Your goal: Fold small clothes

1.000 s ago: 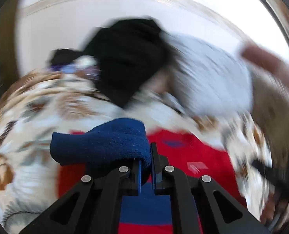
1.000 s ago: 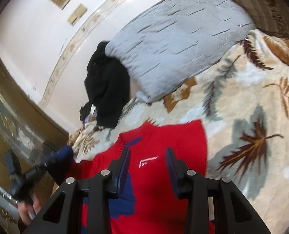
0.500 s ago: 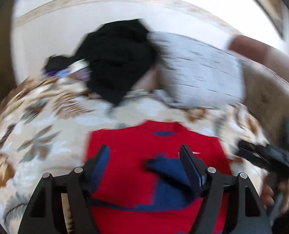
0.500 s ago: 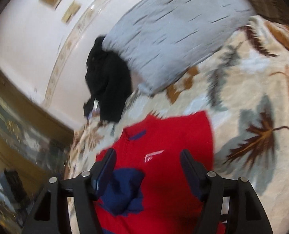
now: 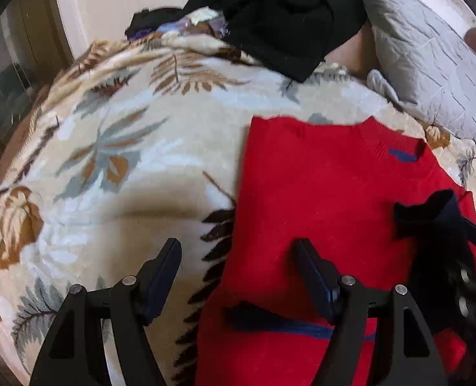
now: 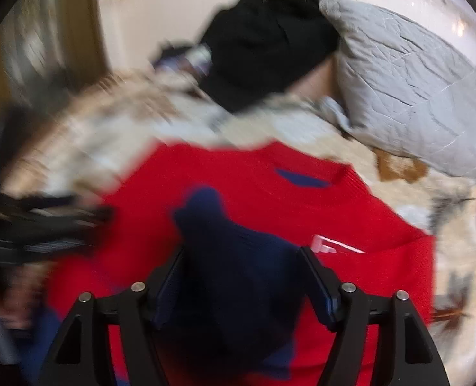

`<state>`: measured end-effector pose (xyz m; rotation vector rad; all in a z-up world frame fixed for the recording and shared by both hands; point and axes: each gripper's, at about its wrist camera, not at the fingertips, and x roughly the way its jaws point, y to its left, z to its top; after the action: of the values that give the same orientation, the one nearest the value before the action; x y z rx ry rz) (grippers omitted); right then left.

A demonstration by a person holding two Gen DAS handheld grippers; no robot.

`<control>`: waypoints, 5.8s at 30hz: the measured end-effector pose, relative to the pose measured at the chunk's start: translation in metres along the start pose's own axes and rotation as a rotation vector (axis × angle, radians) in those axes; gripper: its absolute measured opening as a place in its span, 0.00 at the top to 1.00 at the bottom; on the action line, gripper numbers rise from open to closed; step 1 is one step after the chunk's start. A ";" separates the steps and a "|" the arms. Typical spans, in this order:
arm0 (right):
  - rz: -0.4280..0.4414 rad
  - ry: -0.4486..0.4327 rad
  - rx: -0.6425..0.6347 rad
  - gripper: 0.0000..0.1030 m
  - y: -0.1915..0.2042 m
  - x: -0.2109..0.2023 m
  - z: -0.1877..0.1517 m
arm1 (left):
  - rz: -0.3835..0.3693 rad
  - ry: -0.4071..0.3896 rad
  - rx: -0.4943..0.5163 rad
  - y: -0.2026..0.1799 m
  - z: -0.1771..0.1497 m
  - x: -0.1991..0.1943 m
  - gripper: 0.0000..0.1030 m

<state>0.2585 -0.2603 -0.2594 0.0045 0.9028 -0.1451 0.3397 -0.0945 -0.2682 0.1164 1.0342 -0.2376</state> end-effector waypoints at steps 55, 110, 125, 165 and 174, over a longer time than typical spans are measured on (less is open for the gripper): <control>0.288 0.351 0.388 0.61 -0.054 -0.143 -0.265 | -0.317 0.202 0.012 0.060 -0.254 -0.105 0.50; 0.566 0.022 0.947 0.81 -0.248 0.060 -0.020 | -0.430 -0.034 -0.260 0.040 0.083 0.029 0.92; 0.376 0.007 0.628 0.62 -0.183 -0.013 -0.030 | -0.264 -0.109 -0.089 -0.002 0.016 -0.036 0.51; 0.185 -0.082 0.662 0.32 -0.209 -0.021 -0.008 | -0.123 -0.100 -0.037 -0.015 0.007 -0.017 0.48; 0.157 0.143 0.468 0.62 -0.144 -0.020 -0.054 | -0.021 -0.074 0.152 -0.046 -0.012 -0.002 0.38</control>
<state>0.1860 -0.3971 -0.2693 0.5252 0.9899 -0.2083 0.3165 -0.1366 -0.2717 0.2325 0.9436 -0.3373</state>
